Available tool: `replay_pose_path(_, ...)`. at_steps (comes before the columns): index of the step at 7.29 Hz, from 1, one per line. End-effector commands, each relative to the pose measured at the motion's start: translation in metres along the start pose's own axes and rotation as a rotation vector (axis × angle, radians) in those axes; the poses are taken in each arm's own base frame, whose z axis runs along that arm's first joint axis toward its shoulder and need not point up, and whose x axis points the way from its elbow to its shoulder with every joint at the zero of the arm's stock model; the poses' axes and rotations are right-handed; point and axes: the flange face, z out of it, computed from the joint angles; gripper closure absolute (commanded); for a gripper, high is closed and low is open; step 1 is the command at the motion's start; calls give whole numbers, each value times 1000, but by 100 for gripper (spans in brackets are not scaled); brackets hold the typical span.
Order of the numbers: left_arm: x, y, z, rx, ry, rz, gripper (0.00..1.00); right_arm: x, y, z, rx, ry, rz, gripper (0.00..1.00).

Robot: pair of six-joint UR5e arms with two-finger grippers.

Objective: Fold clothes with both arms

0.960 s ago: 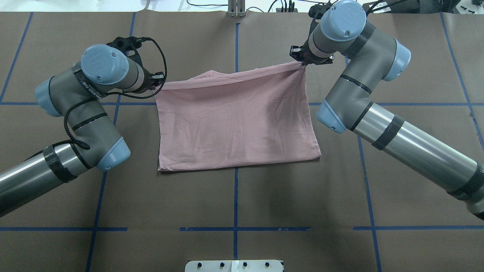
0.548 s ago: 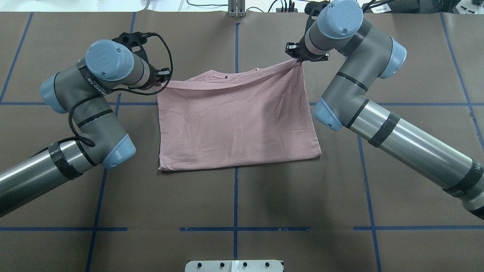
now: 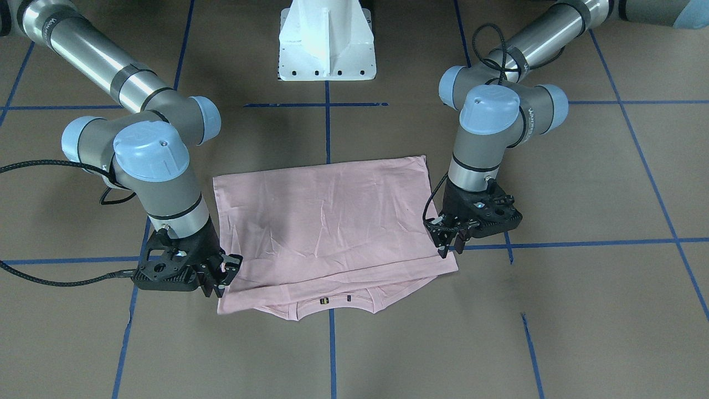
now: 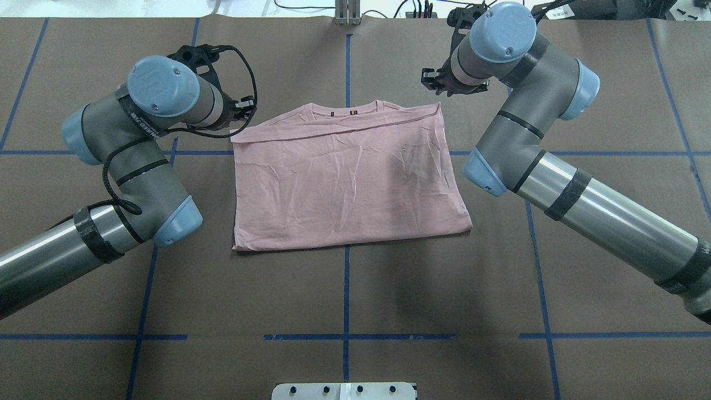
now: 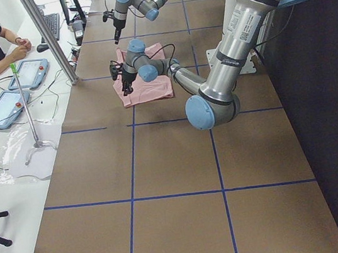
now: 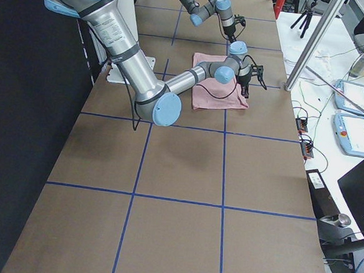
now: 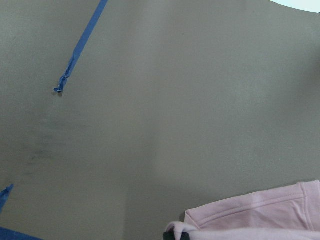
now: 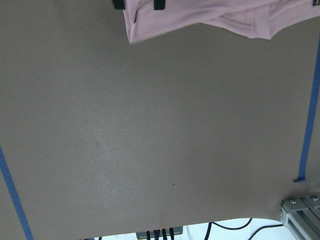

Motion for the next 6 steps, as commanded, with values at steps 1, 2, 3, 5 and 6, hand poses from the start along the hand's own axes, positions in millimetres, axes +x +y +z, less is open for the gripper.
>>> replay_pose_path(1, 0, 0, 0, 0, -2, 0, 0, 5, 1, 1, -22, -7, -32, 0)
replay_pose_path(2, 2, 0, -3, -1, 1, 2, 0, -2, 6, -11, -80, -59, -26, 0)
replay_pose_path(3, 10, -1, -15, 1, 21, 0, 0, 10, 19, -31, -109, -80, 5, 0)
replay_pose_path(5, 23, 5, -51, -15, 93, -37, 0, 29, 90, -69, -195, -32, 104, 0)
replay_pose_path(6, 27, 11, -63, -25, 82, -47, 0, 42, 125, -71, -229, -23, 118, 0)
